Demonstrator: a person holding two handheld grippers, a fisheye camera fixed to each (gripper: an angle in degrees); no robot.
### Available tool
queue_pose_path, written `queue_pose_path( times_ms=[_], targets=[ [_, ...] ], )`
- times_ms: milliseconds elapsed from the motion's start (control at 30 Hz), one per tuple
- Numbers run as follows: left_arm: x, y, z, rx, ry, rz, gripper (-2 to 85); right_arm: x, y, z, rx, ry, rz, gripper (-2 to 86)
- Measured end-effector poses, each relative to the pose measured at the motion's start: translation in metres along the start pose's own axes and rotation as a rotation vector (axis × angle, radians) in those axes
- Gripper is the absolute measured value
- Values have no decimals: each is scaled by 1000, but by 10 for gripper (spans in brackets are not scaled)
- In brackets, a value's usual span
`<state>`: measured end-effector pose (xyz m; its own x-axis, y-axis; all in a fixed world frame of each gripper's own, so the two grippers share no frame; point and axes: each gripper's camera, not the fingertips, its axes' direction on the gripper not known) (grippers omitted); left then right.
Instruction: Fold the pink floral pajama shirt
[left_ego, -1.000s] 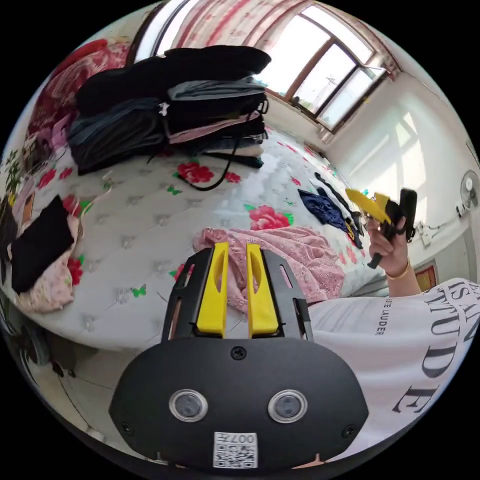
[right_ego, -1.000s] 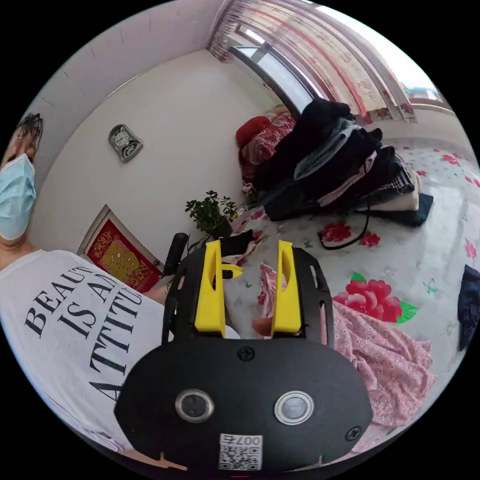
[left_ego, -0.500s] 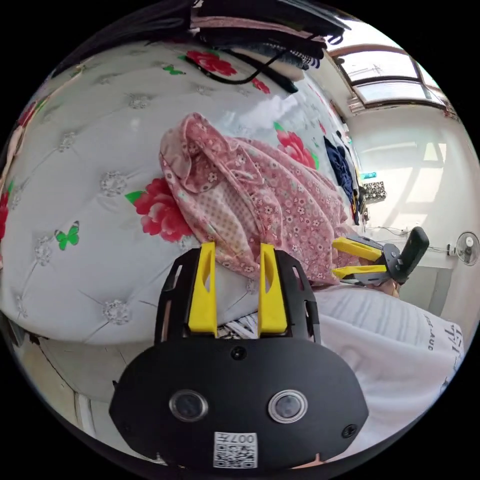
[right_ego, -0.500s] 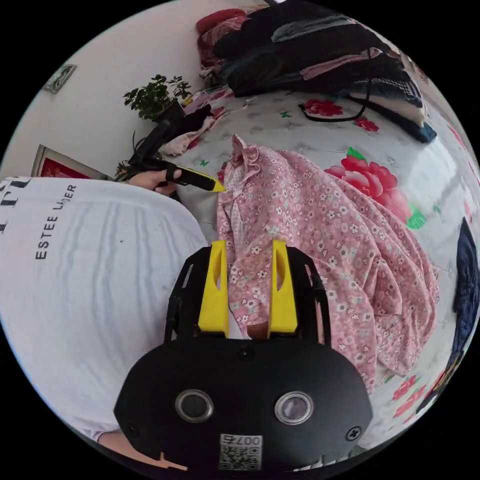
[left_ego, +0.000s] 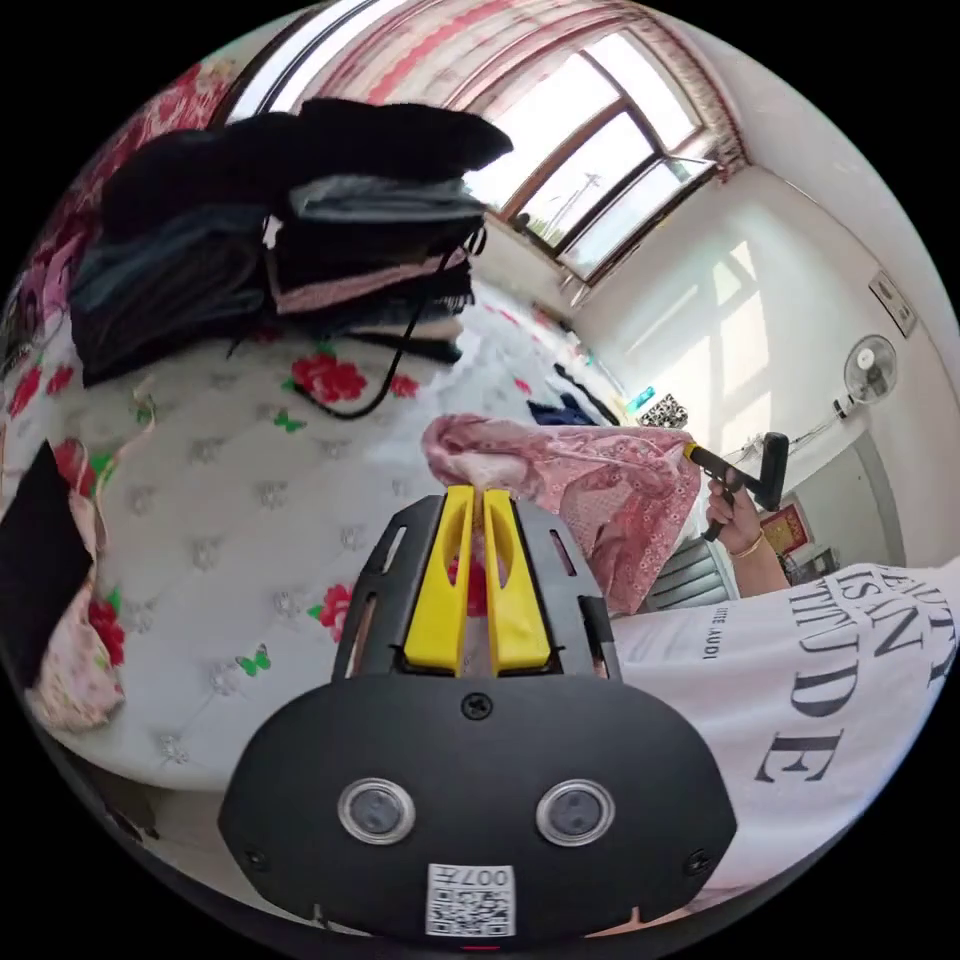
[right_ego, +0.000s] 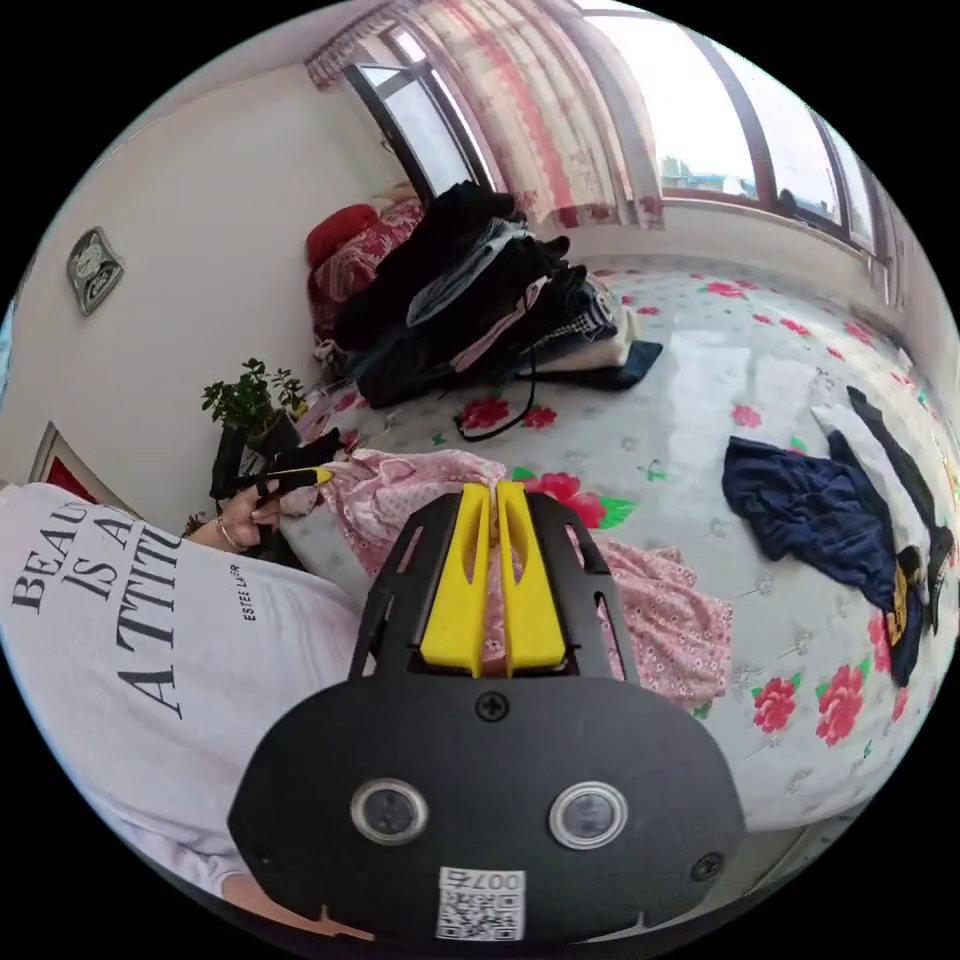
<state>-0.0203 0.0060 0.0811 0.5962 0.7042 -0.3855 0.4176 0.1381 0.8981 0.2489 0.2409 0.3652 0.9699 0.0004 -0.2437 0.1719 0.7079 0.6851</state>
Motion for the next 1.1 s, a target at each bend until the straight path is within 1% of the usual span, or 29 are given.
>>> queue_pose_path(
  times_ms=[33, 67, 100, 133, 167, 200, 233, 267, 333, 367, 433, 533, 600, 667, 733, 800, 867, 900, 933, 967, 1033, 1100],
  targets=[
    [25, -9, -36, 80, -9, 90, -8, -1, -1, -42, 113, 46, -11, 0],
    [51, -14, -71, 169, -13, 175, -8, -2, 0, -62, 168, 73, -11, -1],
    [65, -15, -88, 213, -14, 216, -8, -6, 4, -100, 278, 123, -13, -1],
    [93, -14, -121, 303, -20, 293, -9, -13, 11, -134, 379, 173, -23, -1],
    [121, -9, -153, 401, -20, 362, -9, -18, 16, -151, 433, 194, -34, -1],
    [134, -6, -168, 447, -15, 397, -9, -28, 27, -180, 534, 216, -65, -1],
    [160, 4, -196, 539, -6, 467, -9, -40, 39, -205, 627, 240, -103, -1],
    [185, 16, -221, 630, -3, 530, -9, -46, 45, -216, 670, 257, -117, -1],
    [218, 34, -253, 752, -22, 604, -9, -70, 67, -253, 820, 336, -177, -1],
    [237, 45, -269, 816, -46, 634, -9, -75, 73, -261, 854, 345, -191, -2],
    [261, 59, -289, 908, -67, 660, -9, -88, 91, -287, 987, 367, -241, -2],
    [291, 75, -305, 1040, -118, 701, -9, -90, 100, -305, 1110, 377, -273, -2],
    [303, 76, -306, 1104, -173, 709, -9, -83, 94, -307, 1141, 393, -311, -1],
    [306, 58, -293, 1148, -253, 635, -8, -70, 77, -303, 1124, 424, -347, 0],
    [298, 26, -274, 1114, -321, 571, -6, -39, 37, -289, 1054, 404, -354, 3],
    [277, -22, -248, 1025, -368, 506, -3, -10, -3, -268, 980, 403, -350, 7],
    [227, -105, -197, 816, -414, 376, 12, 23, -51, -239, 868, 412, -331, 15],
    [210, -127, -181, 746, -421, 335, 30, 48, -83, -214, 782, 435, -299, 26],
    [171, -166, -148, 594, -424, 226, 68, 79, -112, -185, 681, 442, -239, 39],
    [132, -192, -115, 444, -445, 126, 96, 95, -124, -171, 627, 454, -212, 47],
    [80, -200, -81, 329, -442, -1, 124, 161, -147, -111, 386, 490, -89, 71],
    [39, -178, -61, 299, -421, -78, 130, 205, -132, -73, 250, 450, -34, 76]
  ],
)
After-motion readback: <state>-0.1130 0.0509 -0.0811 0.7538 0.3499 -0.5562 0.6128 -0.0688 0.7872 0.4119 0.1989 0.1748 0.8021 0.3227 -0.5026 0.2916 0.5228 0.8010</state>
